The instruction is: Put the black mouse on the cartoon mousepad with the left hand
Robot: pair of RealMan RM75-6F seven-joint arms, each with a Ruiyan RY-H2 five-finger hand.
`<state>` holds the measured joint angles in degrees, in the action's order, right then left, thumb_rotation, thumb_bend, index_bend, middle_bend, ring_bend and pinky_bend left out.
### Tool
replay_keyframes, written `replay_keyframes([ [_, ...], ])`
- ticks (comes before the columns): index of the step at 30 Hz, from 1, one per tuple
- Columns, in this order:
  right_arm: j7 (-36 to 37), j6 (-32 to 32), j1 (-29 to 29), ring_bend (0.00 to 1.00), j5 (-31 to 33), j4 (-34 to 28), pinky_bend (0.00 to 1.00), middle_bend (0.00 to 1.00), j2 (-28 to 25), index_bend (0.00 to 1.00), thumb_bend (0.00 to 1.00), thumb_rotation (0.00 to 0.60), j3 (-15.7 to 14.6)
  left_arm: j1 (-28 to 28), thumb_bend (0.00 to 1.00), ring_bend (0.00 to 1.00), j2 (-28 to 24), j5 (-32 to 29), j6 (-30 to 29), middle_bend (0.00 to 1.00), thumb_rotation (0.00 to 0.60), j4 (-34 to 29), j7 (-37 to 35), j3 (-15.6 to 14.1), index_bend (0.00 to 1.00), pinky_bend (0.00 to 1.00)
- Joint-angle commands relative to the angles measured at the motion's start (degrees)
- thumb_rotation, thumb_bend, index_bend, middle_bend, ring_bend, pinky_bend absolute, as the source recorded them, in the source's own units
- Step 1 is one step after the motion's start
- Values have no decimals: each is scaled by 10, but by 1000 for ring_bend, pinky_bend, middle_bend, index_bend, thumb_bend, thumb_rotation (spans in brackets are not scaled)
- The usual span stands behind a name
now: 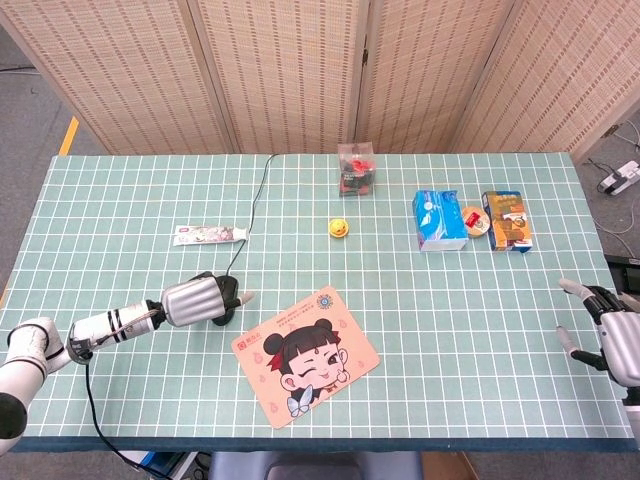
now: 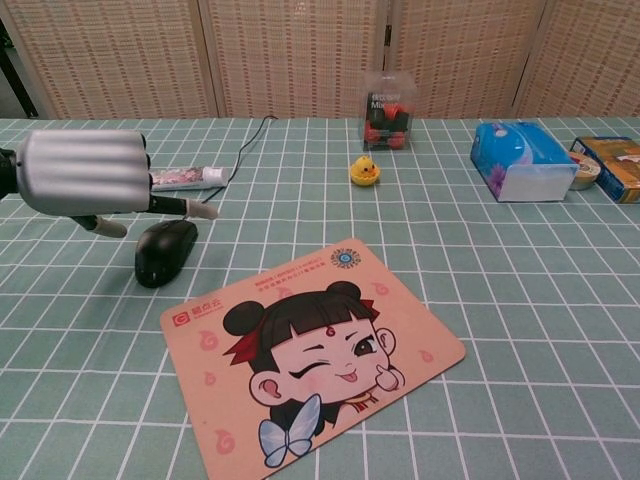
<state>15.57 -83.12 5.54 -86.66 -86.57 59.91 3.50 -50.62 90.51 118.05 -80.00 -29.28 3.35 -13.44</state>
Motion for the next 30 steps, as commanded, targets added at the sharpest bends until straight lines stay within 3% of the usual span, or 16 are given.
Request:
replay_keyframes([
  [1,0,0,0,208,0,0,385,286,0,200,332,600,0,-4,76,1000,-2,-2,6,1000,600,-7,8,-3,195,1000],
  [30,12,-3,-3,208,4,1,385,290,-4,200,332,600,4,-17,76,1000,-5,-18,67,1000,600,-63,55,-23,233,1000],
])
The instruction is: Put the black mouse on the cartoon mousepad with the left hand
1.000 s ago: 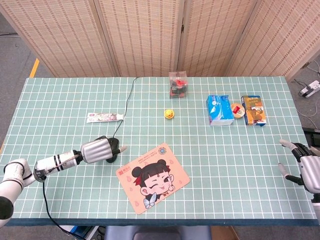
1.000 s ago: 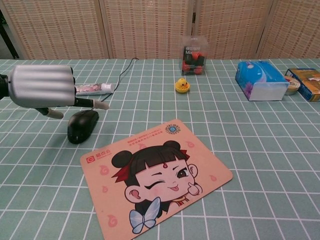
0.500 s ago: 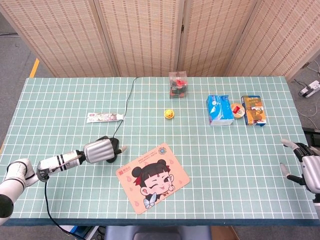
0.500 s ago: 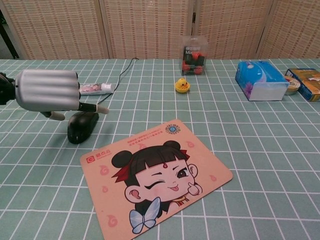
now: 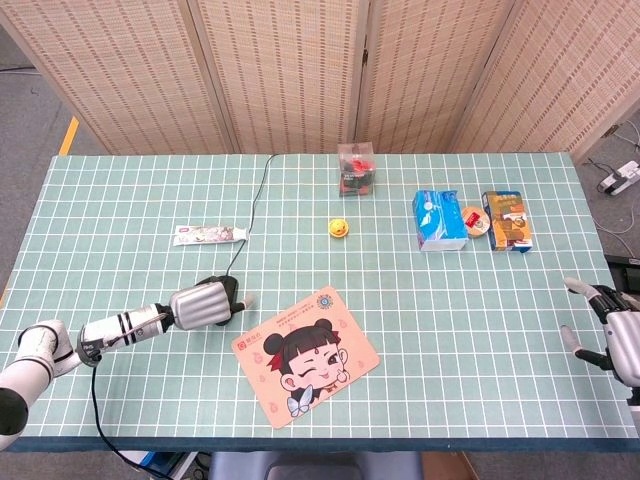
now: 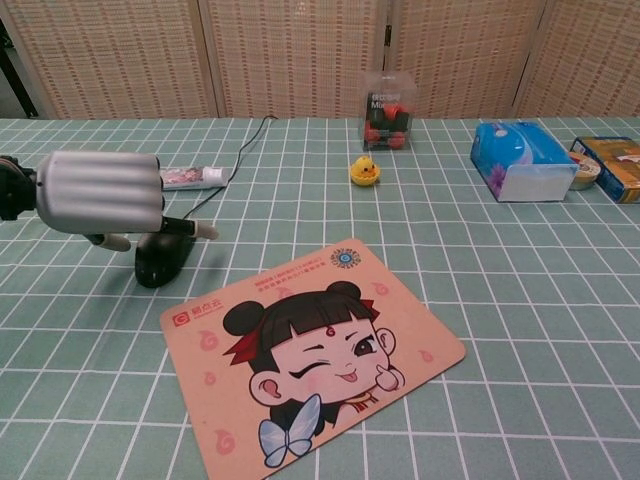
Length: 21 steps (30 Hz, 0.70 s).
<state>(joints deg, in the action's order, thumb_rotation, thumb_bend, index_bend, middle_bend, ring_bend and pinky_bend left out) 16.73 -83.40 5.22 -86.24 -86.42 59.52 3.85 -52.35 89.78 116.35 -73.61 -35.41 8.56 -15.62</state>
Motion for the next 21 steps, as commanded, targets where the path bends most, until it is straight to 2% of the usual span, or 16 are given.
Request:
replay_keyframes([
  [1,0,0,0,209,0,0,385,290,0,199,332,600,0,1,76,1000,3,-1,4,1000,600,-2,3,-2,235,1000],
  [8,2,0,-1,208,1,1,385,290,-1,199,332,600,1,1,76,1000,6,-3,9,1000,600,-4,3,-4,277,1000],
  [21,5,0,-1,209,2,1,385,290,-1,206,332,600,2,4,75,1000,11,-9,13,1000,600,-9,10,-4,428,1000],
])
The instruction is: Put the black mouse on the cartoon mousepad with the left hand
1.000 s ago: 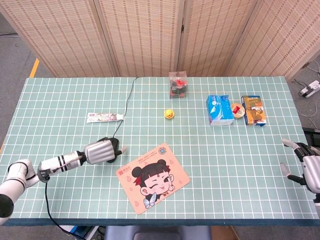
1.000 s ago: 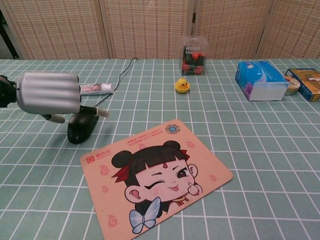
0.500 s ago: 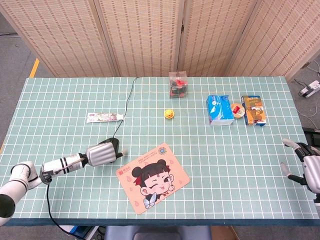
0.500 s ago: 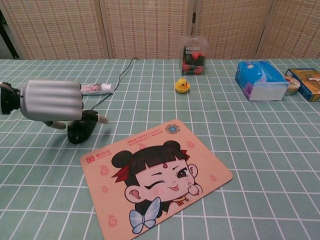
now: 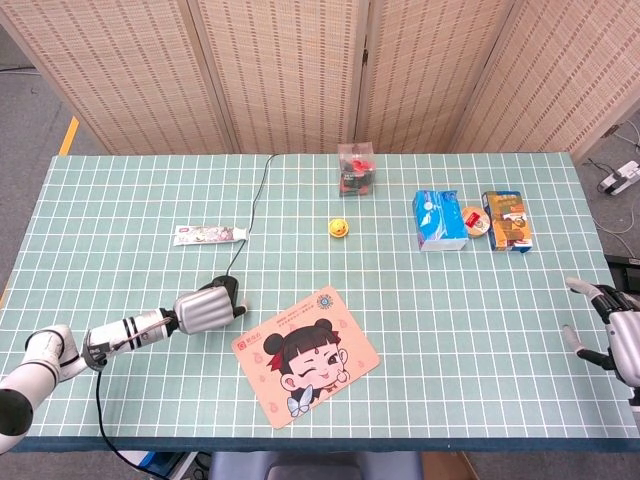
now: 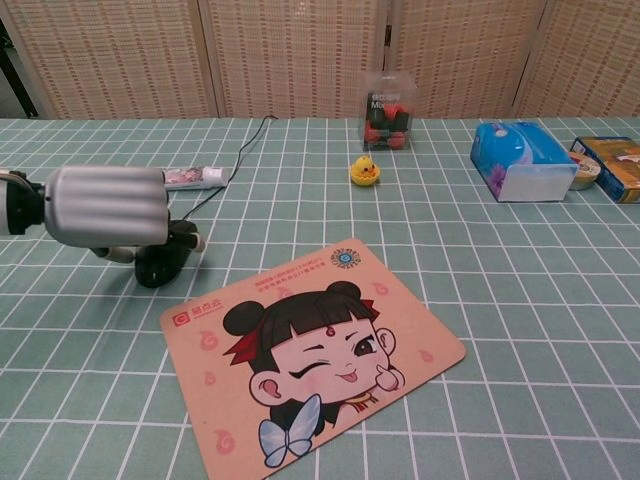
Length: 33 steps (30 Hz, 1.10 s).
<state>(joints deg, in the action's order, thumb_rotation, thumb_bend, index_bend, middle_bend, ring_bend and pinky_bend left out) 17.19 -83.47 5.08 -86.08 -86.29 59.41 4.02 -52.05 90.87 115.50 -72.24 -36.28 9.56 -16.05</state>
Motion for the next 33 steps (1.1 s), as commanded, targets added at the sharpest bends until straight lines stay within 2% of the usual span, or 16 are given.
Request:
replay_keyframes([
  [1,0,1,0,209,0,0,385,290,0,206,332,600,0,1,75,1000,1,-1,-1,1000,600,0,1,0,444,1000],
  [9,-1,4,1,209,0,0,385,290,1,206,332,600,0,4,75,1000,0,-8,-1,1000,600,-3,4,4,544,1000],
  [15,0,4,1,209,2,0,385,290,0,206,332,600,0,6,76,1000,-3,-10,-1,1000,600,-10,10,5,587,1000],
  [19,3,6,2,209,2,1,385,290,0,205,332,600,0,6,76,1000,-15,-9,-11,1000,600,-37,19,7,591,1000],
  [26,9,0,-1,208,-3,-1,385,290,-4,205,331,600,-1,-3,76,1000,-59,-4,-11,1000,600,-150,79,17,592,1000],
  [33,23,-15,-8,209,-11,-6,384,290,-13,206,332,600,-2,-11,75,1000,-126,-21,53,1000,600,-338,184,36,592,1000],
])
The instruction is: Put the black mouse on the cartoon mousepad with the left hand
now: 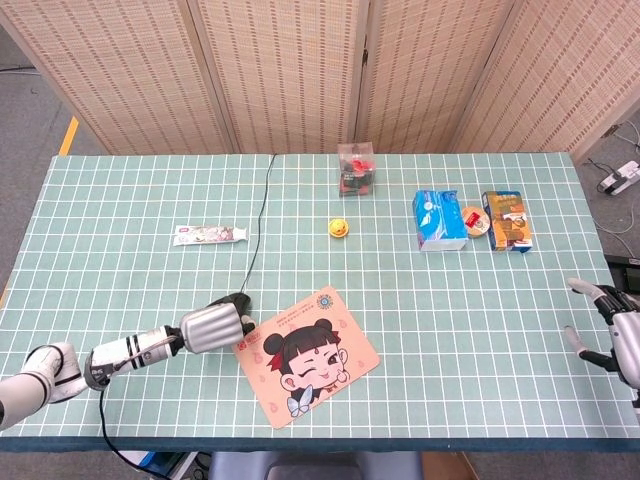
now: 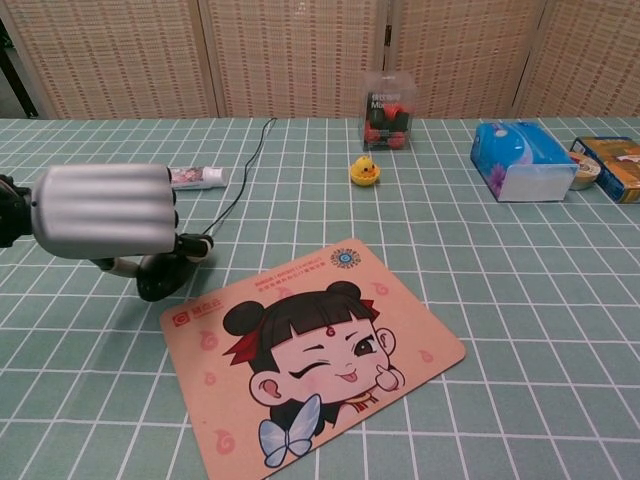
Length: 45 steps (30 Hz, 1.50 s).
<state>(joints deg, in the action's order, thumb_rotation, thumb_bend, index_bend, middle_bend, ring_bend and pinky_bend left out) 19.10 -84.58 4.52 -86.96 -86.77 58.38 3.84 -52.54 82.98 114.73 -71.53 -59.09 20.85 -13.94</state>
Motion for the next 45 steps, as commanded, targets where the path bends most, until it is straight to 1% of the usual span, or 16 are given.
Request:
replay_keyframes([
  [1,6,-6,-3,208,-4,-2,385,290,-3,206,332,600,-1,-6,75,1000,-56,-20,59,1000,600,-138,86,18,592,1000],
  [3,11,-11,-5,208,-7,-3,385,290,-6,205,331,600,-2,-6,75,1000,-74,-32,89,1000,600,-195,130,26,591,1000],
  [6,15,-19,-10,208,-12,-6,385,290,-12,205,331,600,-4,-4,75,1000,-91,-55,132,1000,600,-262,190,40,589,1000],
  [9,18,-28,-15,209,-18,-11,385,292,-18,205,331,600,-6,0,75,1000,-98,-82,167,1000,600,-312,237,55,589,1000],
  [12,20,-35,-19,209,-21,-15,385,298,-22,206,330,600,-7,5,75,1000,-96,-110,194,1000,600,-347,275,71,589,1000],
  [16,22,-42,-23,209,-24,-18,384,299,-27,205,330,600,-9,8,76,1000,-82,-142,220,1000,600,-372,317,93,588,1000],
  [21,27,-49,-27,209,-26,-20,385,299,-31,206,330,600,-9,6,76,1000,-60,-176,249,1000,600,-389,350,116,588,1000],
  [27,22,-44,-30,209,-16,-21,385,300,-37,206,330,600,-8,1,76,1000,-29,-209,273,1000,600,-393,365,134,588,1000],
  [38,39,-53,-37,209,-10,-21,384,301,-45,210,329,600,-5,-11,75,1000,18,-217,275,1000,600,-374,346,151,580,1000],
  [42,43,-54,-38,209,-8,-19,385,302,-45,212,330,600,-3,-16,75,1000,35,-223,278,1000,600,-365,349,157,572,1000],
  [45,46,-54,-39,209,-9,-18,384,302,-46,212,330,600,-3,-19,76,1000,49,-229,278,1000,600,-354,359,163,546,1000],
])
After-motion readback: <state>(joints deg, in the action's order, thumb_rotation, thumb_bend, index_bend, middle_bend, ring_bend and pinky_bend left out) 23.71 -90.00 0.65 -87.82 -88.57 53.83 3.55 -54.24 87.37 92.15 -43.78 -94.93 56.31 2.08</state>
